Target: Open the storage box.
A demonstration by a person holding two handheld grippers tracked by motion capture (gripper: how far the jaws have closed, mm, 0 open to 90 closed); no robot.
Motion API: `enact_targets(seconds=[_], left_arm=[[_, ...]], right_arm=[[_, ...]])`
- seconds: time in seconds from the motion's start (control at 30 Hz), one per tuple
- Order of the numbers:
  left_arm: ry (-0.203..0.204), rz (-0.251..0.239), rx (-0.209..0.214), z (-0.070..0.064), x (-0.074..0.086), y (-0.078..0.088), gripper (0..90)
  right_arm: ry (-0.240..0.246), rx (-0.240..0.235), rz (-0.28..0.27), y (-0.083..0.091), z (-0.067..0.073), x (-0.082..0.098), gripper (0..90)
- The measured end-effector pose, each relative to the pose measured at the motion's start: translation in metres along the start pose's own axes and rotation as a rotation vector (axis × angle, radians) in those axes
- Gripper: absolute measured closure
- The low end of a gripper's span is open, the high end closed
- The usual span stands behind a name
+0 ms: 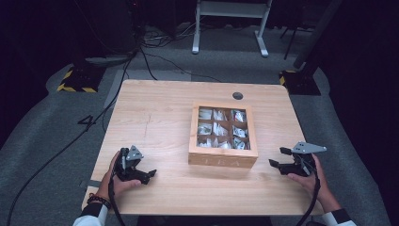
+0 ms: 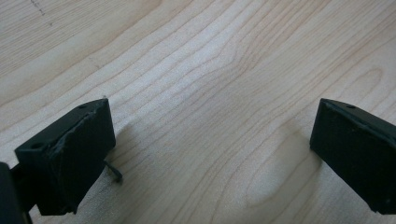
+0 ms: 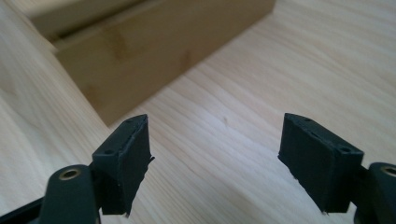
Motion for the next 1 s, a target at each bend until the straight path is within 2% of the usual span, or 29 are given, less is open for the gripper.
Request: enact_targets(seconds=[0.03,0.1,0.2,0.4,0.63,0.73,0.83,0.93,1.0], left_arm=[[0.001,0.0,0.001,0.0,0.0,0.0,0.4],[-0.002,0.0,-0.001,0.0,0.0,0.0,0.4],[-0.002,0.0,0.0,0.0,0.0,0.0,0.4],[0.0,0.0,0.0,0.0,0.0,0.0,0.4],[-0.001,0.0,0.001,0.0,0.0,0.0,0.4],[0.0,0.0,0.001,0.0,0.0,0.0,0.4],[-0.001,0.0,0.001,0.0,0.0,0.0,0.4],[-0.001,0.0,0.001,0.0,0.0,0.0,0.4],[0.0,0.0,0.001,0.0,0.0,0.0,0.4]], right_arm=[[0.004,-0.015,-0.017,0.002,0.003,-0.004,26.6],[0.036,-0.012,-0.057,0.007,0.008,-0.014,27.9],[0.044,-0.03,-0.076,0.011,0.014,-0.024,27.8],[0.05,-0.043,-0.065,0.01,0.02,-0.031,27.4],[0.071,-0.084,-0.052,0.005,0.033,-0.04,27.7],[0.085,-0.094,-0.05,0.004,0.039,-0.043,27.7],[0.128,-0.104,-0.048,0.0,0.05,-0.047,27.8],[0.14,-0.132,-0.038,-0.005,0.057,-0.048,27.2],[0.148,-0.131,-0.032,-0.007,0.059,-0.048,27.0]])
Point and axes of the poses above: each handheld gripper's, and its own axes: y roughly backward along the jaws, x roughly out of its underside, z roughly to its left, the point moved 5 cm from there along -y, roughly forward along the jaws, and after that the axes turned 7 degrees about -y, right-handed, at the moved point
